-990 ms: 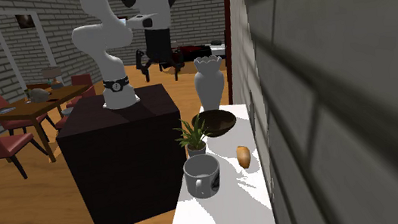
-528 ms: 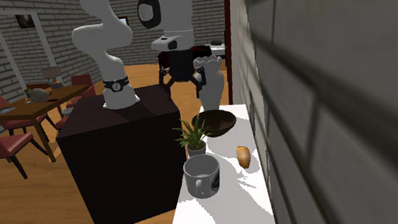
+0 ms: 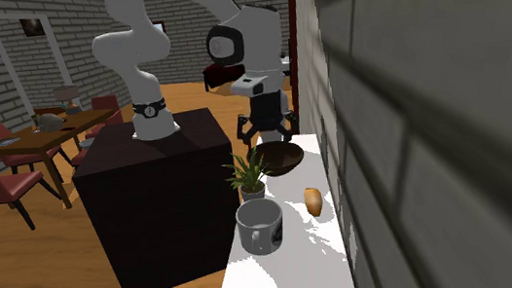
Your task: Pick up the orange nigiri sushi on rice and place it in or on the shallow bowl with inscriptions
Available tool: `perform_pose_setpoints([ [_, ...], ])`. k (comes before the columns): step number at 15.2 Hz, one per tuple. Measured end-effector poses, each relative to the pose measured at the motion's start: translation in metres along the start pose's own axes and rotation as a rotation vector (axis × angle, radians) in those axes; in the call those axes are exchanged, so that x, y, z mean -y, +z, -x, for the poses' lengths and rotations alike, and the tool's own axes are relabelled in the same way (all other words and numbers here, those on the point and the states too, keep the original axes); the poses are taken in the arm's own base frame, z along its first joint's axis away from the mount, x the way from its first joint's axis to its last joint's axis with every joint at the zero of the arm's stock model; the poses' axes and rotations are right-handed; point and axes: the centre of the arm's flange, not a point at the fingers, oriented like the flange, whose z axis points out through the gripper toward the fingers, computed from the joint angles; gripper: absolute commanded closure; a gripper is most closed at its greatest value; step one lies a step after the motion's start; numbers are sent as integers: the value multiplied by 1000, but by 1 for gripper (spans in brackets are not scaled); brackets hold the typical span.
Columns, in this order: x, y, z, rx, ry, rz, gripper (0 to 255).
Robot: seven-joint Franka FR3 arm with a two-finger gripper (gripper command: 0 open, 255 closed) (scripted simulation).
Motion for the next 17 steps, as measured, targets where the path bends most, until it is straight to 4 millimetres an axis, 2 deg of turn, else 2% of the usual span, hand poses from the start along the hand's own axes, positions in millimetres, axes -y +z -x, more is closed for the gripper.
perform_pose_setpoints([
  [7, 65, 50, -21, -8, 28, -16, 0],
  [9, 86, 70, -29, -11, 35, -20, 0],
  [10, 95, 73, -32, -12, 40, -15, 0],
  [11, 95, 68, -36, 5, 45, 41, 0],
  [12, 92, 82, -34, 36, 47, 97, 0],
  [13, 96, 93, -30, 31, 46, 75, 0],
  [17, 101, 104, -37, 18, 47, 66, 0],
])
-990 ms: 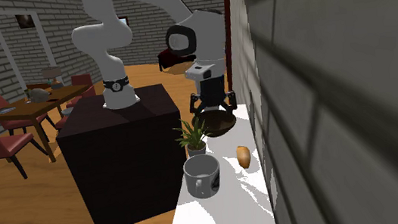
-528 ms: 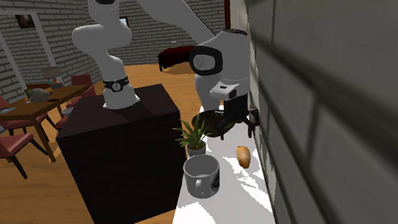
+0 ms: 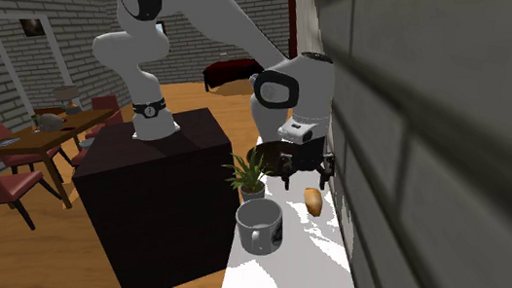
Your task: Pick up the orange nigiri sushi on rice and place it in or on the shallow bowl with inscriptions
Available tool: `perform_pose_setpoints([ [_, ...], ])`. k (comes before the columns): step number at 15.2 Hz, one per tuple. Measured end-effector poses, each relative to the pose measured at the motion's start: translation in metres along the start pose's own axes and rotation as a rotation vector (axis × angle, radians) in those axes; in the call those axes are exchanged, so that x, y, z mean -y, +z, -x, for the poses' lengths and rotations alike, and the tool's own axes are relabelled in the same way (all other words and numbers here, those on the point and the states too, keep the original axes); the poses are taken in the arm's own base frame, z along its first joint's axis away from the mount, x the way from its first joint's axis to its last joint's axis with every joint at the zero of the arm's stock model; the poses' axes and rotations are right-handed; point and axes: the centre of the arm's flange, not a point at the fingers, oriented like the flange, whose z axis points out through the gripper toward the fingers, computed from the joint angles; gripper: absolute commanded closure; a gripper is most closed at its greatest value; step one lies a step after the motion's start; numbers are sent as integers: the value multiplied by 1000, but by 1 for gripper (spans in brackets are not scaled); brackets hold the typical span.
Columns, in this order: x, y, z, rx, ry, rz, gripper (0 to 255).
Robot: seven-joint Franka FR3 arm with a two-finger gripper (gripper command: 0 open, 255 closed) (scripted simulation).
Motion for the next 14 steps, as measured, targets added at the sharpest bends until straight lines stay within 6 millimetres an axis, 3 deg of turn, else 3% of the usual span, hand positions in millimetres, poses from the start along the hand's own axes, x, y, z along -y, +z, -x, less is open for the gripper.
perform_pose_setpoints([
  [8, 0, 24, -6, -2, 5, -10, 0],
  [9, -3, 26, -6, -3, 5, -11, 255],
  [14, -3, 26, -8, -16, 1, -45, 255],
])
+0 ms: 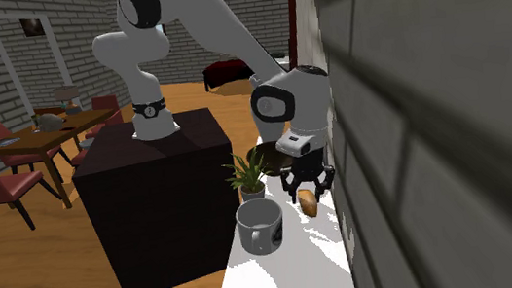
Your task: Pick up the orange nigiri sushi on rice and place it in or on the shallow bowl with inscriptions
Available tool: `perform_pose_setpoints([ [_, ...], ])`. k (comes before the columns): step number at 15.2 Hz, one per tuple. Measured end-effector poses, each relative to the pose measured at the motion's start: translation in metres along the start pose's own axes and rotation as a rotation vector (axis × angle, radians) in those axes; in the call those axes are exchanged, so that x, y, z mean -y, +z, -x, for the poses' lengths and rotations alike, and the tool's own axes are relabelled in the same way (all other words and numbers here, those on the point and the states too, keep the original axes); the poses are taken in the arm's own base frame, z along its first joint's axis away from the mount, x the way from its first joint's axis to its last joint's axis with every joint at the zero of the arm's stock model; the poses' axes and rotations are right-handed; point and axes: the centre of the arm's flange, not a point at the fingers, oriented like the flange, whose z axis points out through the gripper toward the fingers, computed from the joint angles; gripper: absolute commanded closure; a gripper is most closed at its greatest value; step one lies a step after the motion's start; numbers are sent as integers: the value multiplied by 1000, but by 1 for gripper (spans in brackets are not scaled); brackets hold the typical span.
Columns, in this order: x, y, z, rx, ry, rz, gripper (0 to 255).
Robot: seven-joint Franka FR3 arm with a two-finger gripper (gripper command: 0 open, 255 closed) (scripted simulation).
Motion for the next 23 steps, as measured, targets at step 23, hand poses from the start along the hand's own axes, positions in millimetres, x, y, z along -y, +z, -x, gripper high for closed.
perform_pose_setpoints([
  [23, -1, -79, 7, 21, 1, 27, 255],
])
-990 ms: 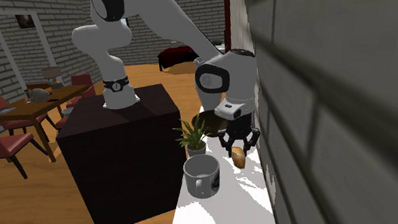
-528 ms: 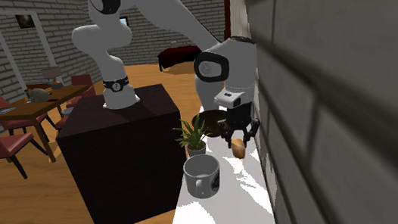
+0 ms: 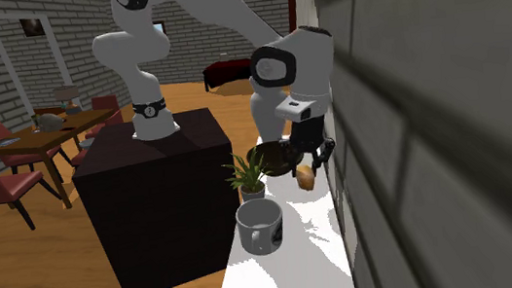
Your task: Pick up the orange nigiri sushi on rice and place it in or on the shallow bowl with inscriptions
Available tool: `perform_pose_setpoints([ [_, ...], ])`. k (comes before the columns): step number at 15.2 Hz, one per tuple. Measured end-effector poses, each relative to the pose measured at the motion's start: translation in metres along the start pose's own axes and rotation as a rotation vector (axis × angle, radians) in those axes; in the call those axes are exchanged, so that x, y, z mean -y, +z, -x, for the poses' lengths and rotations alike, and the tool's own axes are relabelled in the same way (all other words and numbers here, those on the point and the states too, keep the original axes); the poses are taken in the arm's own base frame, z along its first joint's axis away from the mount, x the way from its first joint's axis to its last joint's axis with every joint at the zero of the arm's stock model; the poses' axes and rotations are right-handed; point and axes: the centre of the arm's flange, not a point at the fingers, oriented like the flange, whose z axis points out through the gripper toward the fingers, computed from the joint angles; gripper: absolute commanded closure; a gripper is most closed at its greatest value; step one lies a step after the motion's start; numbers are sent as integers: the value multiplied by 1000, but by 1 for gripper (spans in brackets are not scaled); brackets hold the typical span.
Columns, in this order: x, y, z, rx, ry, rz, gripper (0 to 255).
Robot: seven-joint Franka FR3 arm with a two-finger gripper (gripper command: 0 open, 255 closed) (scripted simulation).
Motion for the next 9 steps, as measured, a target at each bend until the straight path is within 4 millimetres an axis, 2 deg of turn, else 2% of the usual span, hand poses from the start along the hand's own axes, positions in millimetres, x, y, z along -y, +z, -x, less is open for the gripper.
perform_pose_setpoints([
  [9, -5, -48, -1, -4, -1, -12, 255],
])
